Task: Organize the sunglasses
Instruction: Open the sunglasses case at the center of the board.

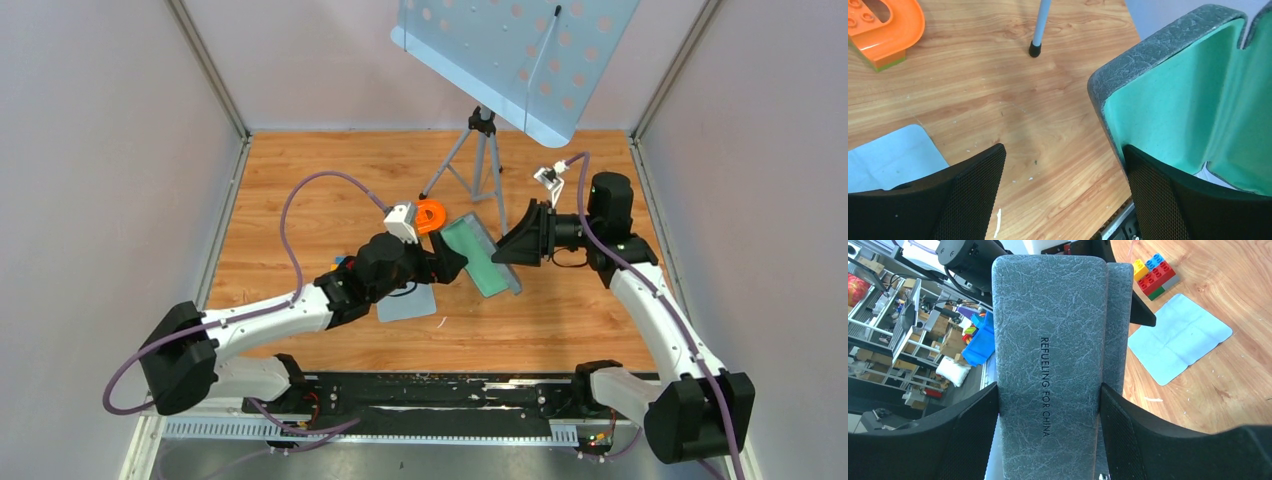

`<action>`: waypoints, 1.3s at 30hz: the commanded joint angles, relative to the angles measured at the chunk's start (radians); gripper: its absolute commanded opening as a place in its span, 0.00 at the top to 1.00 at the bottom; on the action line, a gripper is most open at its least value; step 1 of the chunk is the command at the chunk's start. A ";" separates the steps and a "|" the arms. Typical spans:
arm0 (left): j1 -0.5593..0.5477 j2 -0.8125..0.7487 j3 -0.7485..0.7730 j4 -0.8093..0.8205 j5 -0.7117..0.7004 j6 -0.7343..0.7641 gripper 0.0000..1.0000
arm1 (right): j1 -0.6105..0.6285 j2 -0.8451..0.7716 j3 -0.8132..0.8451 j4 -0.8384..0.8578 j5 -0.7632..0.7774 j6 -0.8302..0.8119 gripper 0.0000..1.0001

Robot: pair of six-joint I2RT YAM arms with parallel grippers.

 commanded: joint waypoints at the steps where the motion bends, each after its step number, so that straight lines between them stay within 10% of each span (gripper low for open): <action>1: 0.016 -0.048 -0.026 -0.156 -0.088 0.085 0.09 | 0.003 -0.029 -0.002 -0.002 -0.105 -0.004 1.00; 13: -0.001 -0.318 0.145 -0.540 0.117 0.641 0.09 | -0.007 0.067 -0.010 -0.273 0.068 -0.350 1.00; 24: -0.284 -0.268 0.247 -0.567 0.007 1.299 0.17 | -0.008 0.151 -0.063 -0.391 -0.073 -0.376 1.00; 39: -0.304 0.053 0.608 -0.826 0.228 1.488 0.31 | 0.142 0.090 -0.028 -0.613 0.047 -0.599 1.00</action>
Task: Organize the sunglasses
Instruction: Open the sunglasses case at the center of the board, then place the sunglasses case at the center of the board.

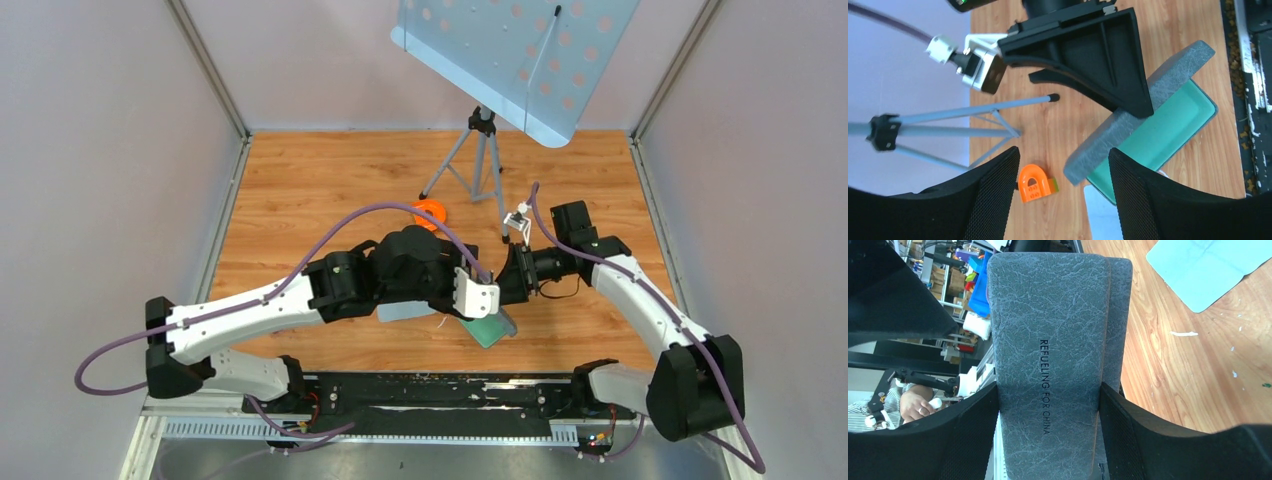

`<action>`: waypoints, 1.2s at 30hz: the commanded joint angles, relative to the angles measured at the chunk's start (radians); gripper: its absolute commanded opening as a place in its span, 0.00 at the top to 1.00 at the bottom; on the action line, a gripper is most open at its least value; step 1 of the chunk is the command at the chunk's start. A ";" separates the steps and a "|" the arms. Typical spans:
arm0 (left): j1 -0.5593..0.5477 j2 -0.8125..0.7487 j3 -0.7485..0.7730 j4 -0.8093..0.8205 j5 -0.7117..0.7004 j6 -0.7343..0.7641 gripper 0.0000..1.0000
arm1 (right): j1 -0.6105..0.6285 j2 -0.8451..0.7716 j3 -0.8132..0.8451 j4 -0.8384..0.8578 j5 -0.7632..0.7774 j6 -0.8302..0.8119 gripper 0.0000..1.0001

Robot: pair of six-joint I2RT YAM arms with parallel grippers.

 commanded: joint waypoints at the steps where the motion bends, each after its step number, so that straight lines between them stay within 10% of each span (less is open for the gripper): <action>1: -0.022 0.081 0.090 -0.172 0.075 0.022 0.33 | 0.045 -0.036 0.041 -0.178 0.029 -0.169 1.00; 36: -0.125 0.211 0.100 -0.280 -0.005 0.000 0.63 | 0.116 0.003 0.086 -0.240 -0.001 -0.213 1.00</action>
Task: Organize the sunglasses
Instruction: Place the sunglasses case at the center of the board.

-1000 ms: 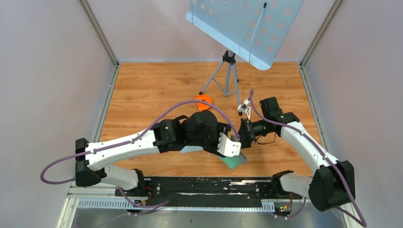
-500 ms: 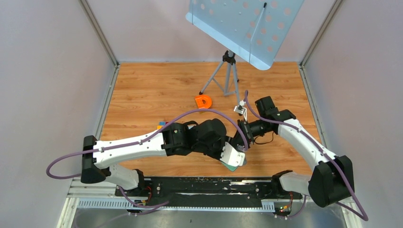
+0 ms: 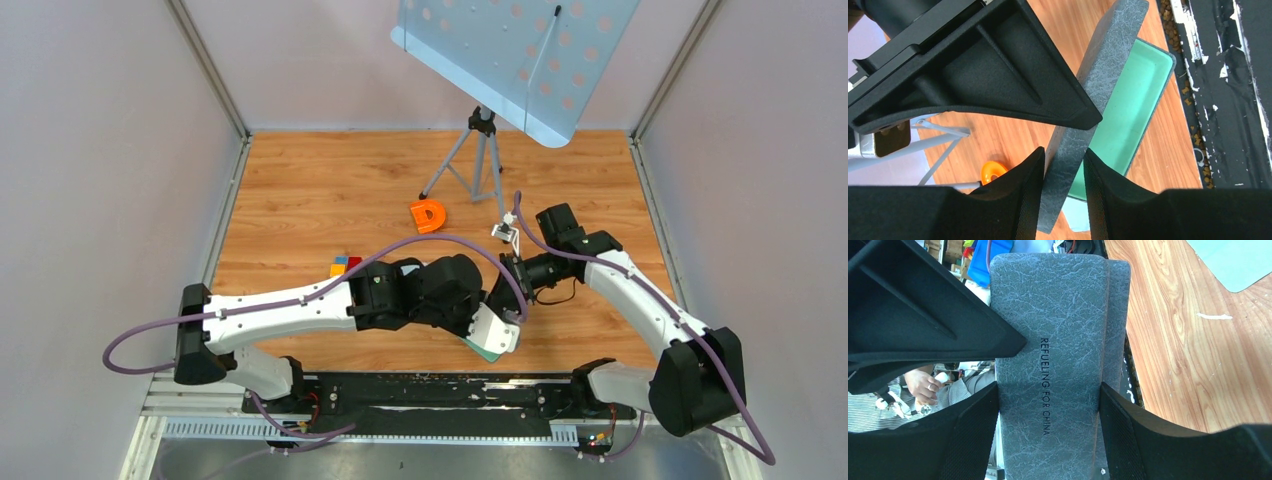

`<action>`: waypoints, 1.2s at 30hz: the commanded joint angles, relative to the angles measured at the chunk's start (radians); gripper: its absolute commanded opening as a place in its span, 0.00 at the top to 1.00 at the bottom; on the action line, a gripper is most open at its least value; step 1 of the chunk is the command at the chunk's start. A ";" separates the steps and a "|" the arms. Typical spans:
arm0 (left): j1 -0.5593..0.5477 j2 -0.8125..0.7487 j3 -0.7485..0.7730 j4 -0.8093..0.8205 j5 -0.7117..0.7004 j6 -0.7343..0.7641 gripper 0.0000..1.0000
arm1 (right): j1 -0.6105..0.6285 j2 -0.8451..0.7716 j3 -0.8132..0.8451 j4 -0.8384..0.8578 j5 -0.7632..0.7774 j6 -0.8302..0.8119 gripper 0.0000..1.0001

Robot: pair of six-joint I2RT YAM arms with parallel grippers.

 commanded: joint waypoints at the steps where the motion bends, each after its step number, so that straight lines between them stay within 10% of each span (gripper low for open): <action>1: -0.014 0.031 -0.007 -0.025 -0.008 -0.002 0.65 | 0.016 -0.018 0.029 -0.011 -0.047 -0.025 1.00; 11: -0.015 0.018 -0.013 -0.021 -0.033 -0.002 0.82 | 0.016 -0.031 0.033 -0.011 -0.032 -0.023 0.98; 19: -0.014 -0.015 -0.053 0.017 -0.037 -0.031 0.94 | -0.003 -0.045 0.074 -0.014 -0.038 -0.011 0.31; 29: -0.014 -0.090 -0.091 0.060 -0.005 -0.076 1.00 | -0.048 -0.074 0.081 -0.013 0.030 -0.013 0.01; 36: -0.014 -0.121 -0.140 0.081 0.015 -0.113 1.00 | -0.137 -0.041 0.151 -0.014 0.062 -0.006 0.00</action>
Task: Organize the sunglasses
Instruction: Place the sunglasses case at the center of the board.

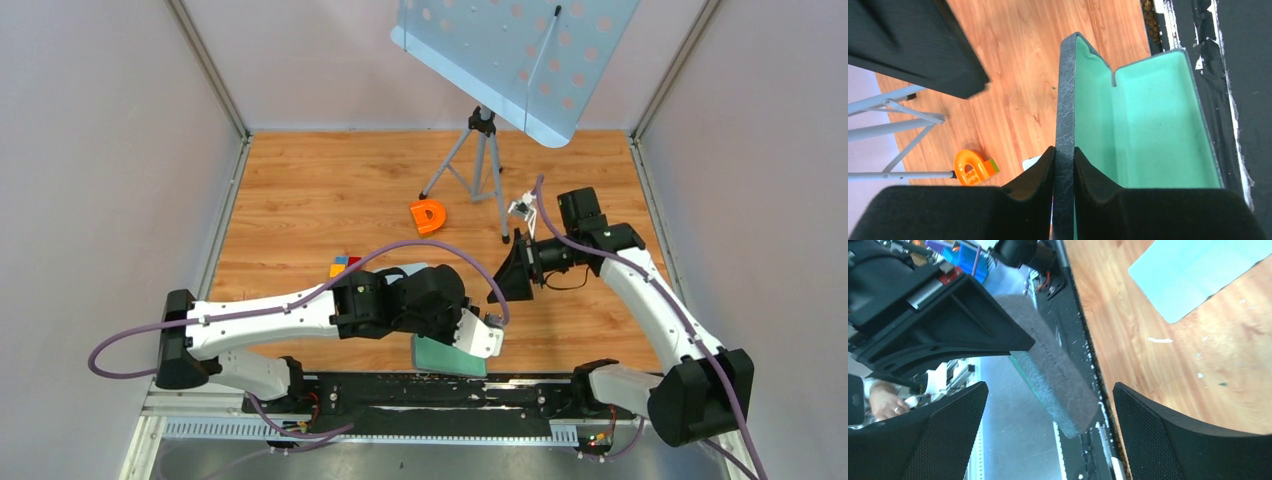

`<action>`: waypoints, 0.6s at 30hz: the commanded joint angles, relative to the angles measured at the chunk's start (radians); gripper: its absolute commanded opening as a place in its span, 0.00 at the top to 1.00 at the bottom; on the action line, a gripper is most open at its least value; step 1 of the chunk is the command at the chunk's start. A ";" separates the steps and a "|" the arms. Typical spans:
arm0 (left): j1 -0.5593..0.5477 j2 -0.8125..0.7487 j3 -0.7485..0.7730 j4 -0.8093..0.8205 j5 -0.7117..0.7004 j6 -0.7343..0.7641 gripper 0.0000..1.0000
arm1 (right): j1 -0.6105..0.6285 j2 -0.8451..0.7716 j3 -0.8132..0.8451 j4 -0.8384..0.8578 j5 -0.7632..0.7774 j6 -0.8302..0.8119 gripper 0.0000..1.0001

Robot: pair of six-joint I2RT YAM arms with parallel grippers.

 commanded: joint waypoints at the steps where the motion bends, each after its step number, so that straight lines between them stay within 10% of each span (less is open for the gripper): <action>1: -0.003 -0.047 -0.035 0.066 0.023 -0.039 1.00 | -0.085 0.020 0.083 -0.011 0.015 -0.007 0.00; 18: 0.198 0.026 -0.218 0.470 0.067 -0.110 1.00 | -0.508 -0.081 0.142 -0.329 0.395 -0.356 0.06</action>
